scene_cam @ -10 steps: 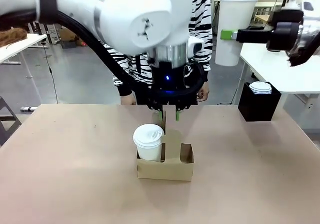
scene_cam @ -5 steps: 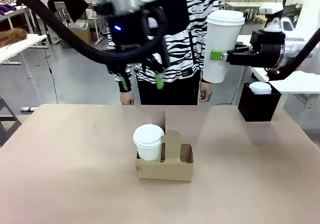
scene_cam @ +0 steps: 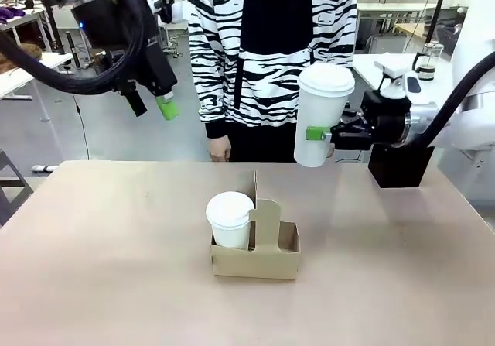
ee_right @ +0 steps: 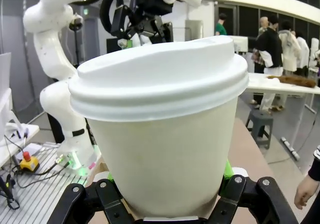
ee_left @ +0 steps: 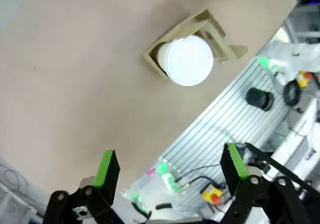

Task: Pour a drink into a cup and package it in a carrier.
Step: Insert the held 600 ml Paper Cup into the Cup Carrier.

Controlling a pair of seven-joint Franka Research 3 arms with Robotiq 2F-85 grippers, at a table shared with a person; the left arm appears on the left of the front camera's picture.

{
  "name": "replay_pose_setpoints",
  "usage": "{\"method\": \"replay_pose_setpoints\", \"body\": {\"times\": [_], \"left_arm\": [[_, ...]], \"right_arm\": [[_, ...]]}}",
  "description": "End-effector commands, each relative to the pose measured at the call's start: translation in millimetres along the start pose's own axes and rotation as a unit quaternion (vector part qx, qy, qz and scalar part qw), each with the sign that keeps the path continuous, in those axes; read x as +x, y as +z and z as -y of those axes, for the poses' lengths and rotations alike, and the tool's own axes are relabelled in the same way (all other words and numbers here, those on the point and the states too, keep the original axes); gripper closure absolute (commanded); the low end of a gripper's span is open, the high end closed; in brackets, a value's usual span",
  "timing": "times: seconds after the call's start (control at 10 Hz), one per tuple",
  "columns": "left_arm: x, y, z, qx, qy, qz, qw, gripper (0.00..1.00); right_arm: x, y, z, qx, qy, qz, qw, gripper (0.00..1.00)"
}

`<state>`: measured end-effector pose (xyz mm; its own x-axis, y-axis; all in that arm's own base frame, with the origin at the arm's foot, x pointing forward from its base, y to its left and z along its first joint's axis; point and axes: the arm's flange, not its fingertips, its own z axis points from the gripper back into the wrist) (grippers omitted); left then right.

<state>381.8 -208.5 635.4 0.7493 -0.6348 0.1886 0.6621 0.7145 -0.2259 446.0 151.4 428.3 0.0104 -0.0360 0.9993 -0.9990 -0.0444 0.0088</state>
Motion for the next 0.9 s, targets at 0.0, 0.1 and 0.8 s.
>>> {"method": "replay_pose_setpoints", "body": {"times": [0.0,0.1,0.8], "left_arm": [[7,4,16,-0.006,0.029,-0.01,1.0,0.0],[7,4,16,-0.006,0.029,-0.01,1.0,0.0],[-81,3,-52,-0.068,-0.105,0.065,0.99,0.0]], "right_arm": [[22,2,-1,0.001,0.008,0.011,1.0,0.2],[22,2,-1,0.001,0.008,0.011,1.0,0.2],[-48,-45,-7,0.111,0.004,0.014,0.994,0.2]]}}
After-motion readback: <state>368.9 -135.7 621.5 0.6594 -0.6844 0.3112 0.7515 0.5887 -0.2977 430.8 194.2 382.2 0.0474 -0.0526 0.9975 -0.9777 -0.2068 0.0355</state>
